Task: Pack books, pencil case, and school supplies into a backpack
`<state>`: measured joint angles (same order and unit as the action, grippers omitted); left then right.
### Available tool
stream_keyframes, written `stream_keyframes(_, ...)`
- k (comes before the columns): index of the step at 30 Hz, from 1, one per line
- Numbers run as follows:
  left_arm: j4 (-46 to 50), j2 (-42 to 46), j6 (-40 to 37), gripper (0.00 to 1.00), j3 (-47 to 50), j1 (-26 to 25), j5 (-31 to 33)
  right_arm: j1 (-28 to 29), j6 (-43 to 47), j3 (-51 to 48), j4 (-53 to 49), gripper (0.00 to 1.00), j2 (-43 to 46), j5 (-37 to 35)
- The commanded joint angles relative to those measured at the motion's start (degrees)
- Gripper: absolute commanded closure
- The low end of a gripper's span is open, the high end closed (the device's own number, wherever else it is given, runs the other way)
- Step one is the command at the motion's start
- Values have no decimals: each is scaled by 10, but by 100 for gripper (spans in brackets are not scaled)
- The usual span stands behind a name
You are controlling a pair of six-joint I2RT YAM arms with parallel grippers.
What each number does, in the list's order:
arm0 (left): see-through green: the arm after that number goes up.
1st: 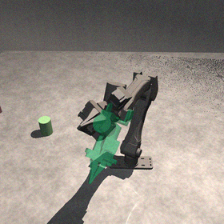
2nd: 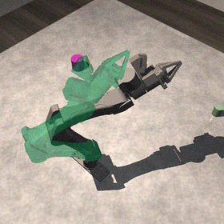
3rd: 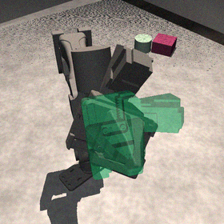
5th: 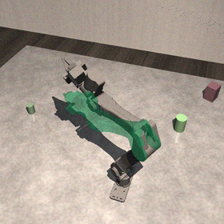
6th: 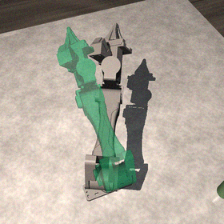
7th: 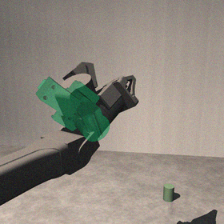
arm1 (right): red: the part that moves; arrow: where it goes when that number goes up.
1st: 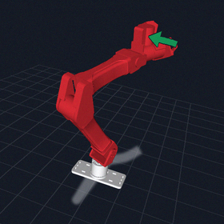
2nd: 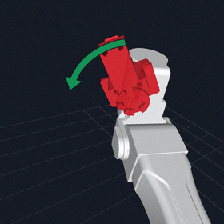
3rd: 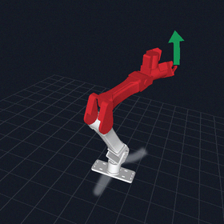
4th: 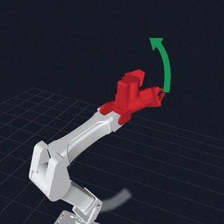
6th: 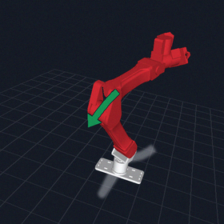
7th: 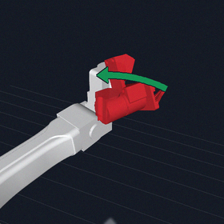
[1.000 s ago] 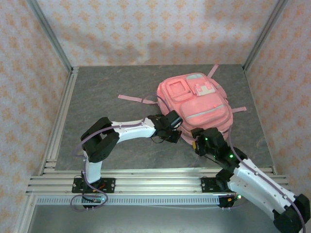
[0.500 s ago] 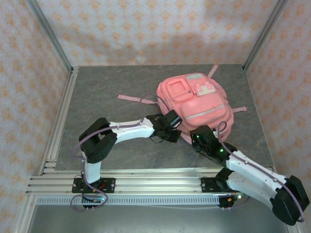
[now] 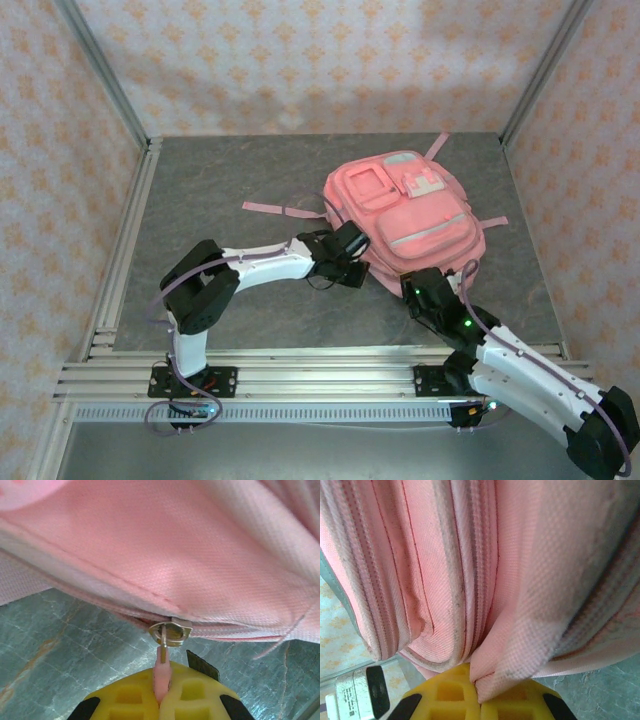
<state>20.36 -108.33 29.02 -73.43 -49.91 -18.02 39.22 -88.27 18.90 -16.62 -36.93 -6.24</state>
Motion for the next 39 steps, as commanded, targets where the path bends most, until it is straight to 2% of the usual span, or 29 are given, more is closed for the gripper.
stream_keyframes(1,29,20,0,100,1,20,28,-4,29,-3,-45,100,-1,-42)
stream_keyframes(10,39,7,2,100,-20,37,32,-4,62,9,-60,100,5,-34)
stream_keyframes(39,64,-44,34,100,-68,100,62,-6,78,3,-58,100,13,-32)
